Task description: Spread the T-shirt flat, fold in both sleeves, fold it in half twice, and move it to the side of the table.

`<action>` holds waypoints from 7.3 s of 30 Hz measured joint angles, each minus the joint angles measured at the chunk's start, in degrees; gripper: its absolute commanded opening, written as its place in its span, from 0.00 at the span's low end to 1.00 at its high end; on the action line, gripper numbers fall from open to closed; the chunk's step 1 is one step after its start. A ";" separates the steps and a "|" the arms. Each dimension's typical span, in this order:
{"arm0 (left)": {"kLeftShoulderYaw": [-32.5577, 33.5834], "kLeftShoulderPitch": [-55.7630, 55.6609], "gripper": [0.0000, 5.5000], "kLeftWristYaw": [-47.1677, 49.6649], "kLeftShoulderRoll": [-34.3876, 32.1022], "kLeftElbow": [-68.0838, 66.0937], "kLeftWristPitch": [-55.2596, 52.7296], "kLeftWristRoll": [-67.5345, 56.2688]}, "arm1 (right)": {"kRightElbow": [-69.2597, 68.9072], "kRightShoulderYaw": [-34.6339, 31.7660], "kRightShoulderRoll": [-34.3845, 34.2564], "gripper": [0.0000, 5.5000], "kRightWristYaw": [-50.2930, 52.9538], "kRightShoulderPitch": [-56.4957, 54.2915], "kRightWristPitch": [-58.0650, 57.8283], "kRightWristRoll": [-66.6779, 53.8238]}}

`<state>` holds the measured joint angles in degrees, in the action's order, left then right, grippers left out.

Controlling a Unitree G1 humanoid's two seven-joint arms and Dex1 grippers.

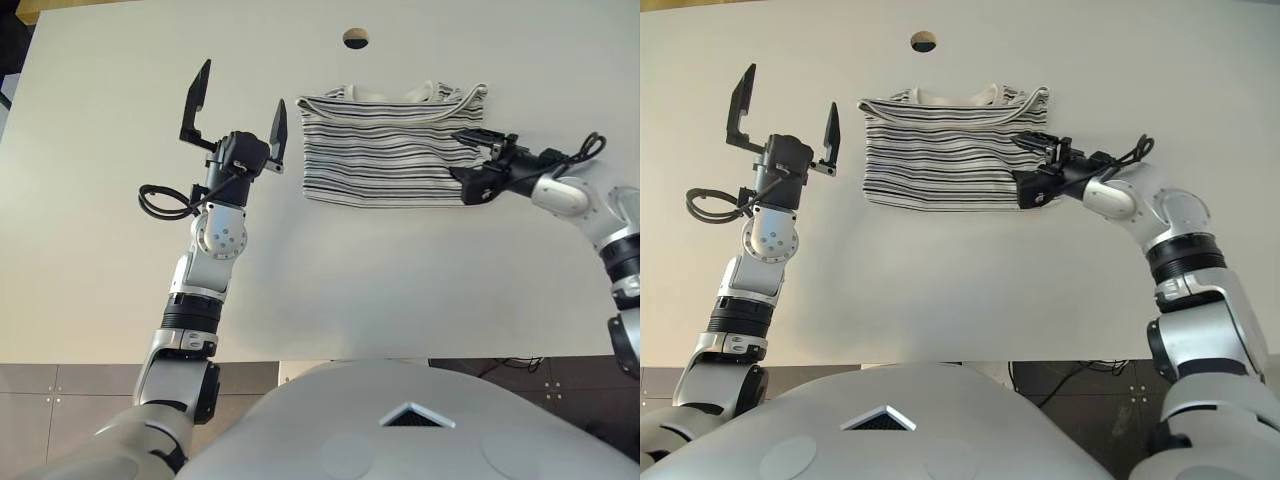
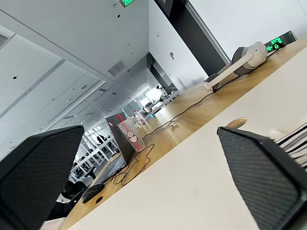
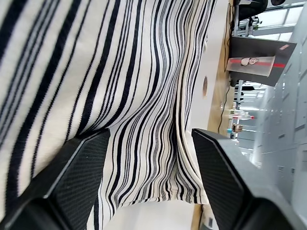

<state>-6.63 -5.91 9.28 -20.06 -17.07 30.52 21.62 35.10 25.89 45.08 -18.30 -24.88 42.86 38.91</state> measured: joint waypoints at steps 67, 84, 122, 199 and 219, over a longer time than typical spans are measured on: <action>-17.15 0.98 0.93 -14.39 -13.62 2.48 3.44 17.03 | -31.15 0.99 -8.63 0.58 -4.92 15.40 -16.74 4.14; -17.45 0.88 0.93 -14.42 -14.26 2.32 3.64 16.17 | -37.87 -7.45 -5.58 0.58 -1.80 19.27 -21.80 -0.29; -4.90 -2.42 0.93 0.41 -13.44 -0.76 -1.82 12.27 | -35.43 -1.89 -10.43 0.58 -2.77 9.20 -16.44 -1.12; -20.68 5.03 0.39 -32.98 -27.30 5.36 24.04 6.29 | -33.17 -2.99 2.62 0.41 -7.22 24.71 -4.26 -4.81; -20.60 2.89 0.02 -32.57 -26.45 1.86 27.22 5.64 | -29.94 -3.22 2.98 0.02 -8.33 25.47 -3.91 -7.45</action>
<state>-27.22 -3.02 -23.29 -46.51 -15.20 57.75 27.26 5.16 22.67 48.06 -26.63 0.59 38.94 31.46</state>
